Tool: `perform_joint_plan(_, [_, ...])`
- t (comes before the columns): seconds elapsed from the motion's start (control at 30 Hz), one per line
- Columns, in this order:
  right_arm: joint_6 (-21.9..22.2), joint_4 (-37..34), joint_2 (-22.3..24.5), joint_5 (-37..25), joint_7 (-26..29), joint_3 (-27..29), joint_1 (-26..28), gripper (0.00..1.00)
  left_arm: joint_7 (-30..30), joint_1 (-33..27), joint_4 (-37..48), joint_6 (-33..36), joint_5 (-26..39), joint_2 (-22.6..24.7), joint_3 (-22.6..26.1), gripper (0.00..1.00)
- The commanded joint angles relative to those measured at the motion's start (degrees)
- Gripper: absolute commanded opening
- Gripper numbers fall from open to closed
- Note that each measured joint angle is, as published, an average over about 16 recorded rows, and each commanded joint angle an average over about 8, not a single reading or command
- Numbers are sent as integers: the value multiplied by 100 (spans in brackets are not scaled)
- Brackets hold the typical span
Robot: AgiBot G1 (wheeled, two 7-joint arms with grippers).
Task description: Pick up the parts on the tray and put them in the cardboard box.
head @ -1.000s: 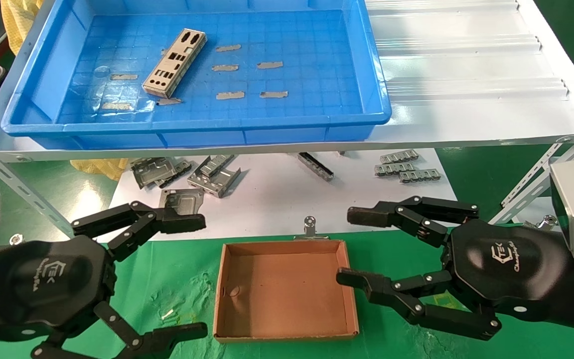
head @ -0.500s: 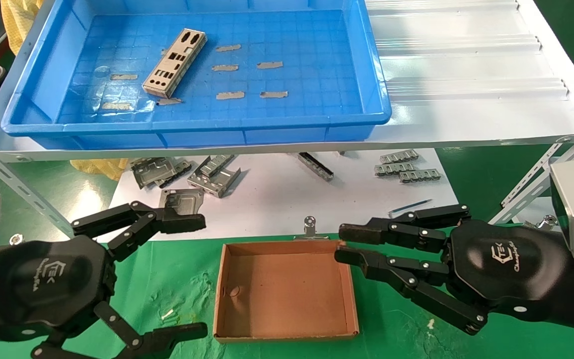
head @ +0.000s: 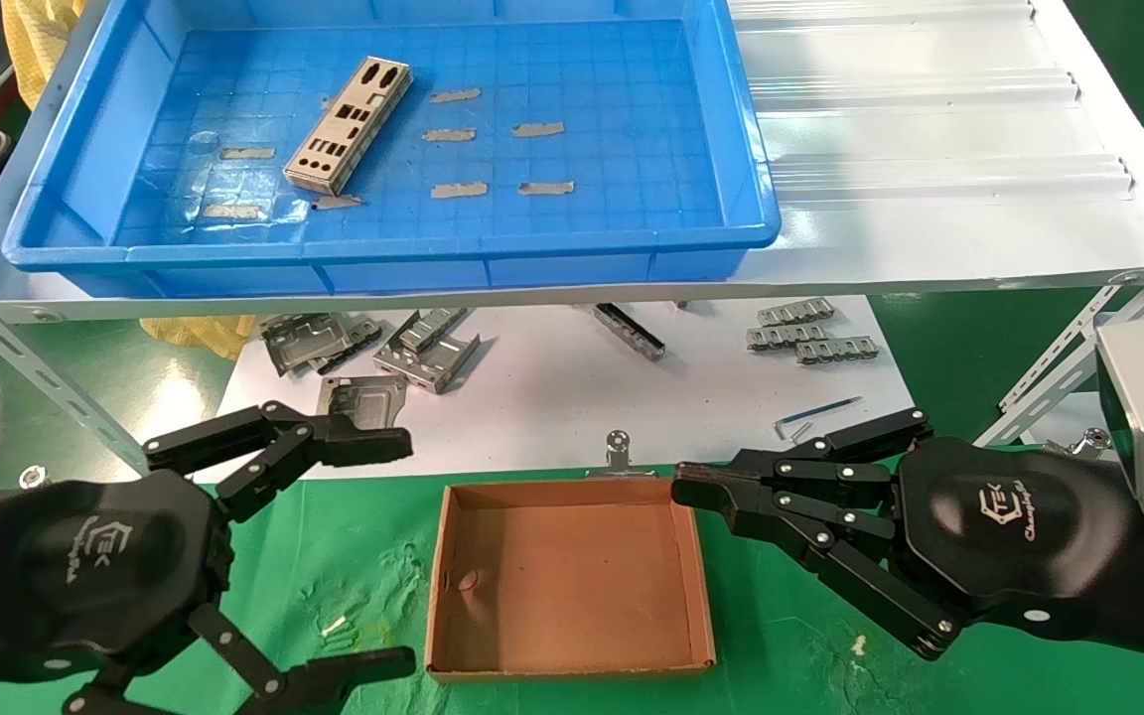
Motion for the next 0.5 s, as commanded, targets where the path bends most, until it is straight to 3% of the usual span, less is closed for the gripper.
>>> perform_joint_plan(0.03, [0,0,0,0,0,0,0,0,14,-50,-9,-62,43,-7,-16,100])
perform_joint_plan(0.23, [0,0,0,0,0,0,0,0,-384,-1380,729,-555,965,523,358,100])
perform_joint_plan(0.5, [0,0,0,0,0,0,0,0,-656,-3150,2532,-826,2259,1470,1047,100])
